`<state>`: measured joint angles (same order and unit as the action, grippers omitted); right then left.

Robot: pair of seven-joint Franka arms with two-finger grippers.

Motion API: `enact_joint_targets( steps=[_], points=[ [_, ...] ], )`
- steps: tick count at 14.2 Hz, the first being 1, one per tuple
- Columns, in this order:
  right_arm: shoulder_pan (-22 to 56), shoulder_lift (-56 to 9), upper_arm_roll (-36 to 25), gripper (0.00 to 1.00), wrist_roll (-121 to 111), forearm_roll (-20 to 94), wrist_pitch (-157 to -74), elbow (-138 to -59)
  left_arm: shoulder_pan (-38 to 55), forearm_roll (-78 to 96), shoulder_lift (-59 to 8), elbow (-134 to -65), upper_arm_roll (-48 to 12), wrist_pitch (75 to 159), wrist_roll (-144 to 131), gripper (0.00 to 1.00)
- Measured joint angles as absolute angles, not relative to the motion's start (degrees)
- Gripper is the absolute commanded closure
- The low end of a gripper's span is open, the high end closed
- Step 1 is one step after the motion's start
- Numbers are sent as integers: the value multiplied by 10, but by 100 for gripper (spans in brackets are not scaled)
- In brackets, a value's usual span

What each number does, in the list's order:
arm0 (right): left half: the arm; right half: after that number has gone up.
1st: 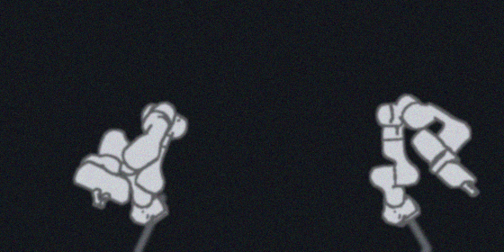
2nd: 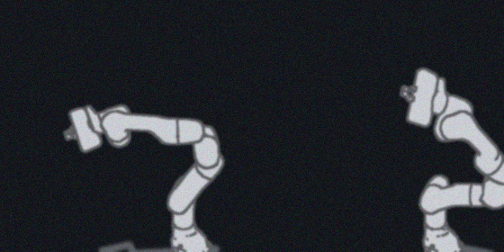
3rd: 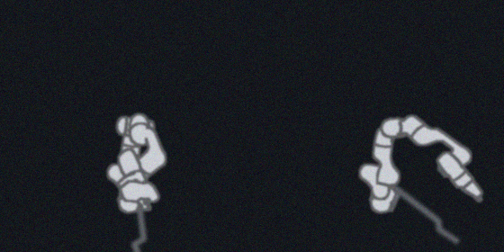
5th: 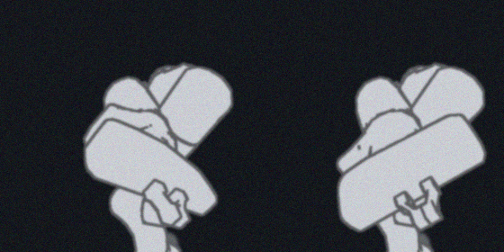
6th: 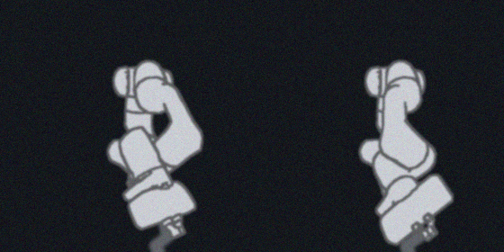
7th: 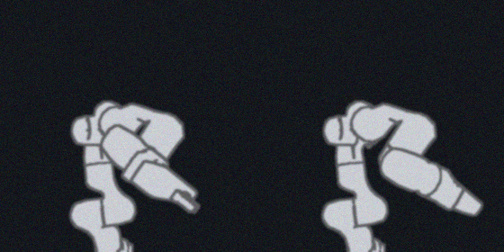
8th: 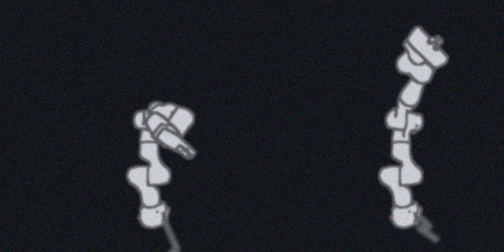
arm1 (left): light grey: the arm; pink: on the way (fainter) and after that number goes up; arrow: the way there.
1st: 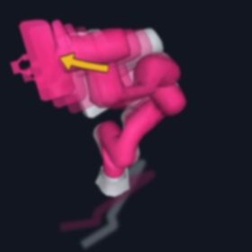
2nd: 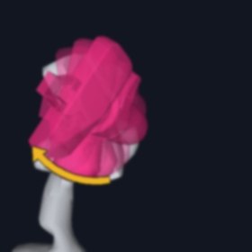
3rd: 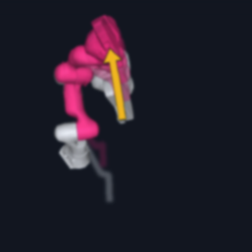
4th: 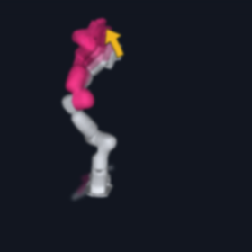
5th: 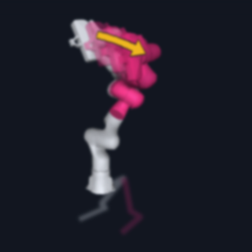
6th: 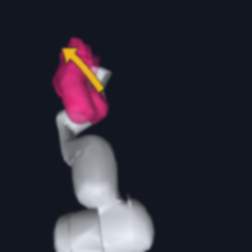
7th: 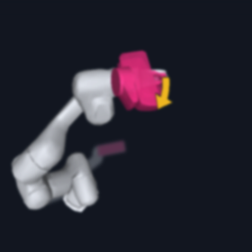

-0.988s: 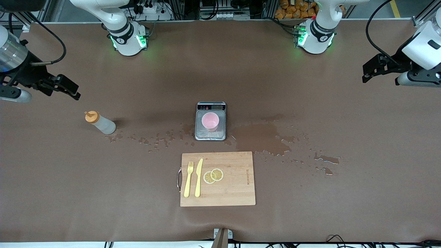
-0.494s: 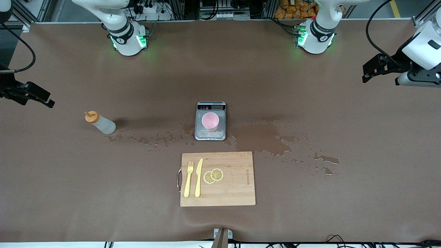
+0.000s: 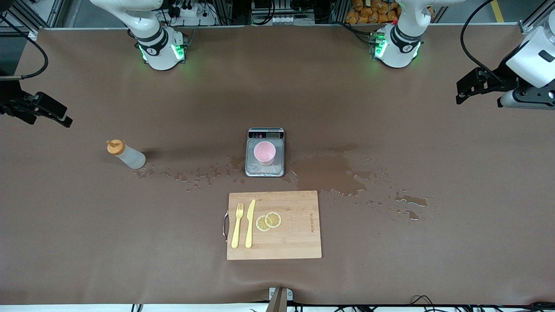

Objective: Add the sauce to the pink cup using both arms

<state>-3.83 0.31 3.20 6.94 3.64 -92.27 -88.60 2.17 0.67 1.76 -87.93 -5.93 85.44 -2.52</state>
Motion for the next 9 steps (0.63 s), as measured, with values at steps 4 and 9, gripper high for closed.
enact_joint_targets(
  steps=[4, 9],
  points=[
    [-38, 2, 32, 0, 70, 36, -922, -886, 22, 7, 18, -879, -59, 854, -25, 0],
    [-39, 2, 29, 0, 71, 35, -917, -886, 21, 7, 18, -879, -59, 854, -25, 0]
  ],
)
